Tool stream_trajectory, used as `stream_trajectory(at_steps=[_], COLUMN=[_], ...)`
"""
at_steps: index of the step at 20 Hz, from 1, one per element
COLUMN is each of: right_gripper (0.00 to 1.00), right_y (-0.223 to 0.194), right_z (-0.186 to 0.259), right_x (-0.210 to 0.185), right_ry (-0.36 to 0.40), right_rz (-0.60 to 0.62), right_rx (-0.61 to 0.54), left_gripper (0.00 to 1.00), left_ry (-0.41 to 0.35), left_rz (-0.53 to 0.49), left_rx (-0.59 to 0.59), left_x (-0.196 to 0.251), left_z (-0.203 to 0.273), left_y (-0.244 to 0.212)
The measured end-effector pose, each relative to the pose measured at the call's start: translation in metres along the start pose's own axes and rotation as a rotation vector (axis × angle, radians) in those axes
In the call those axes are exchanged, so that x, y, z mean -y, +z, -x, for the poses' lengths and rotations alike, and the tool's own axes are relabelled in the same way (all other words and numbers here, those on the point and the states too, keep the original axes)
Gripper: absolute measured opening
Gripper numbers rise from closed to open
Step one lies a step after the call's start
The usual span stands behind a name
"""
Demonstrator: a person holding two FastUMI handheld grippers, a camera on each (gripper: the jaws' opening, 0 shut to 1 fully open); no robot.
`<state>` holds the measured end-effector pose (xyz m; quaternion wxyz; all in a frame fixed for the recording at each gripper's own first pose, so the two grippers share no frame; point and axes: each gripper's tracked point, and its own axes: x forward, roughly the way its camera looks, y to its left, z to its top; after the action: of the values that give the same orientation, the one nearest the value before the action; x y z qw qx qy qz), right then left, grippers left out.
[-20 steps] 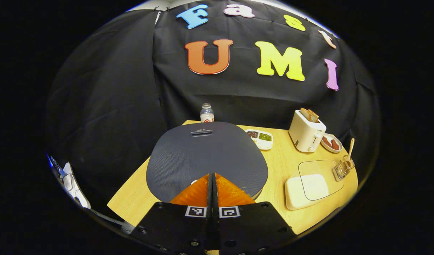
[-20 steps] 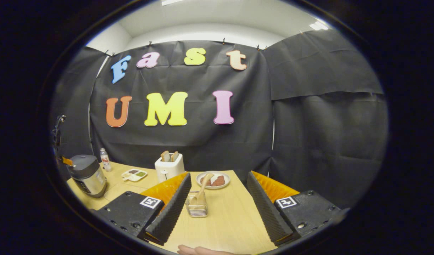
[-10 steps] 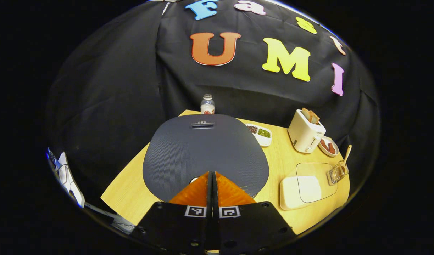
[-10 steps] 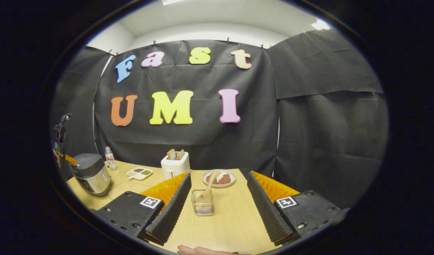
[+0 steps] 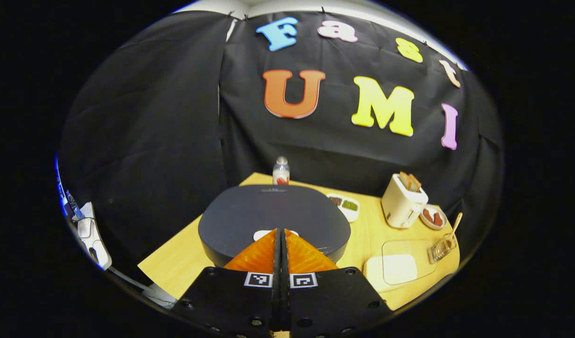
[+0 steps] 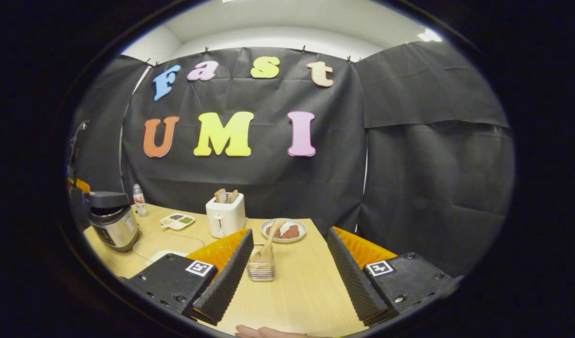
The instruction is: Close the left gripper, press the button to open the rice cooker; take a wooden spoon from the chopstick holder with the right hand, scoop a spoonful of rice and pour it into the rice cooker, then put the wooden spoon back into the chopstick holder.
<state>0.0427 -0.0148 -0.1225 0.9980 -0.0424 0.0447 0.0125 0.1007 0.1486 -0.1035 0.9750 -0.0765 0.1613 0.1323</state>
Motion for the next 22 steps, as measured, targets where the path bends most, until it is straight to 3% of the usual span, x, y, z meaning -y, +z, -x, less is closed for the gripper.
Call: stream_trajectory(at_steps=[1,4,11,16,18,22], right_gripper=[1.0,1.0,1.0,1.0,1.0,1.0], right_y=[-0.006,-0.018,-0.032,-0.053,-0.065,-0.084], right_z=[-0.003,-0.011,-0.041,-0.09,-0.112,-0.159], right_x=[0.0,-0.004,-0.019,-0.042,-0.058,-0.058], right_ry=[-0.001,0.006,0.032,0.097,0.144,0.141], right_rz=[-0.001,-0.005,-0.017,-0.021,-0.028,-0.04], right_rx=[-0.016,-0.047,-0.05,-0.073,-0.1,-0.16], left_gripper=[0.01,0.94,0.94,0.93,0.93,0.93], left_ry=[-0.005,-0.055,-0.099,-0.089,-0.12,-0.146], left_rz=[-0.003,-0.009,-0.07,-0.096,-0.1,-0.126], left_rx=[0.067,0.171,0.236,0.278,0.288,0.267], left_x=[0.005,0.026,0.047,0.05,0.055,0.07], left_z=[0.01,0.046,0.094,0.115,0.124,0.13], left_y=[0.016,0.03,0.018,-0.014,-0.026,-0.053])
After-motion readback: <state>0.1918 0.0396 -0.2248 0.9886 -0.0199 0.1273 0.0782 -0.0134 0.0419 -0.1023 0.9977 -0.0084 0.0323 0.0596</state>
